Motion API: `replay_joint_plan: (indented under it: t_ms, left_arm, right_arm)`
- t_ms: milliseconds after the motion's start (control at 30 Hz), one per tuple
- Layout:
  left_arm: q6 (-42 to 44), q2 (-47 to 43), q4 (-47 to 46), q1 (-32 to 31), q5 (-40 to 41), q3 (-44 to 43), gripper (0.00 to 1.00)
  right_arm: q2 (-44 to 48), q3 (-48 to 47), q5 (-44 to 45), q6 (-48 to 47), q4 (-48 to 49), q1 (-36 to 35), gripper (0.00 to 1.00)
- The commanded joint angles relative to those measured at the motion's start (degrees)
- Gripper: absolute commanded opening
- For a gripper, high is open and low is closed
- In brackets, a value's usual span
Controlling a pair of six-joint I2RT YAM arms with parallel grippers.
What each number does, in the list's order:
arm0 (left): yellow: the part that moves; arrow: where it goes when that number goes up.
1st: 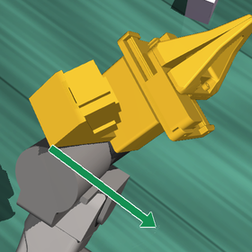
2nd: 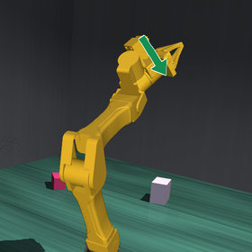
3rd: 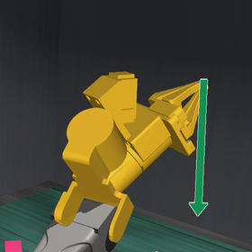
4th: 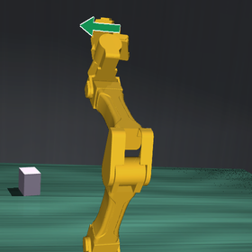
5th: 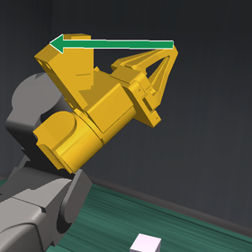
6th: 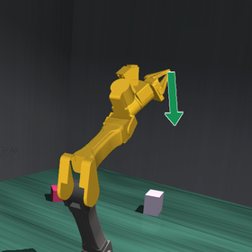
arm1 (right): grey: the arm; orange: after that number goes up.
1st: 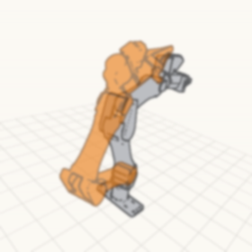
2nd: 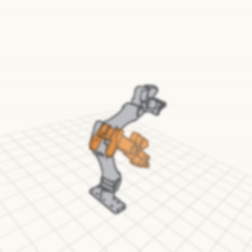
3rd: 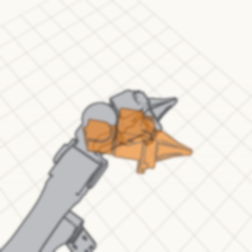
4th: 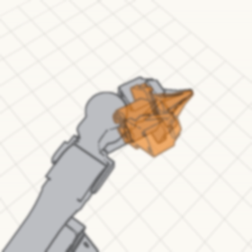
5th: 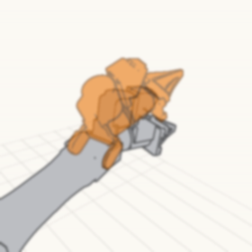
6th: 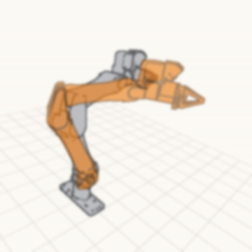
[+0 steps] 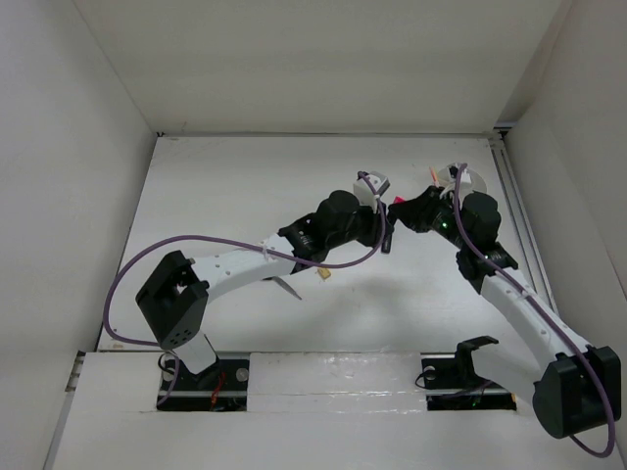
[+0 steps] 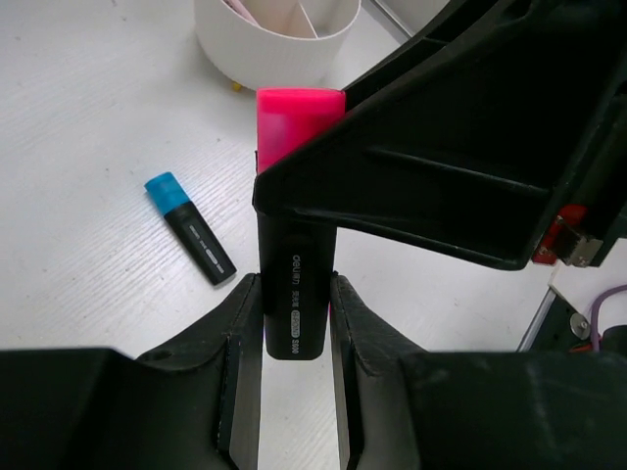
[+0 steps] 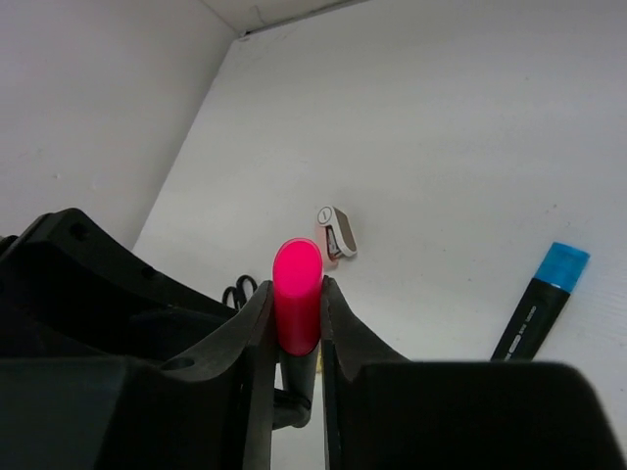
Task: Sort the stationery into containers
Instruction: Place the stationery in the storage box.
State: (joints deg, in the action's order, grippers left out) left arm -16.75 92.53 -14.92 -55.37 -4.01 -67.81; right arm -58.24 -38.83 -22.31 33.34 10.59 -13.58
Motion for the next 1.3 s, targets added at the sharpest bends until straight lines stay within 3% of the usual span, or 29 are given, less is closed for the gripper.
replay_joint_plan:
  t_ms: [0, 67, 267, 400, 433, 667, 800, 967, 1100, 1267]
  left_arm:
    - [0.49, -3.32, -3.63, -0.08, -2.32, 0.57, 0.0]
    - [0.49, -3.32, -4.15, -0.08, -2.84, 1.1, 0.0]
    - [0.49, -3.85, -3.29, -0.08, -2.86, 1.11, 0.0]
    - [-0.12, -4.46, 0.5, -0.08, 1.19, 0.49, 0.76]
    - [-0.12, -5.07, 1.2, -0.08, 2.85, -0.04, 1.0]
    - [-5.21, -10.25, 10.51, -0.08, 11.19, -1.18, 1.0]
    - [-10.92, -11.5, 21.4, 0.7, 16.65, -2.93, 1.0]
    - [-15.15, -13.68, 33.18, 2.38, 16.67, -3.64, 1.0]
    - [-15.15, -18.87, 34.34, 0.72, 17.19, -0.93, 1.0]
    - [-14.01, -27.82, 33.03, 0.0, 17.81, 3.73, 1.0]
  right_arm:
    - [-0.82, -1.07, -2.56, -0.12, 5.67, -0.39, 0.16]
    - [-1.35, -1.07, -2.57, -0.12, 6.37, -0.39, 0.03]
    - [-4.25, -1.6, -5.37, -4.42, 10.76, 1.53, 0.0]
    - [-7.49, -3.44, -7.31, -9.51, 13.75, 4.7, 0.0]
    - [-8.2, -3.45, -7.92, -11.35, 15.32, 5.58, 0.0]
    - [-16.37, -10.2, -12.05, -20.15, 18.94, 13.49, 0.0]
    - [-21.47, -13.9, -19.95, -22.7, 24.19, 18.23, 0.0]
    - [-29.45, -20.21, -26.82, -25.86, 27.64, 21.57, 0.0]
    - [-36.13, -26.1, -30.69, -26.49, 27.64, 24.83, 0.0]
    - [-40.19, -29.81, -28.51, -25.7, 27.64, 26.59, 0.0]
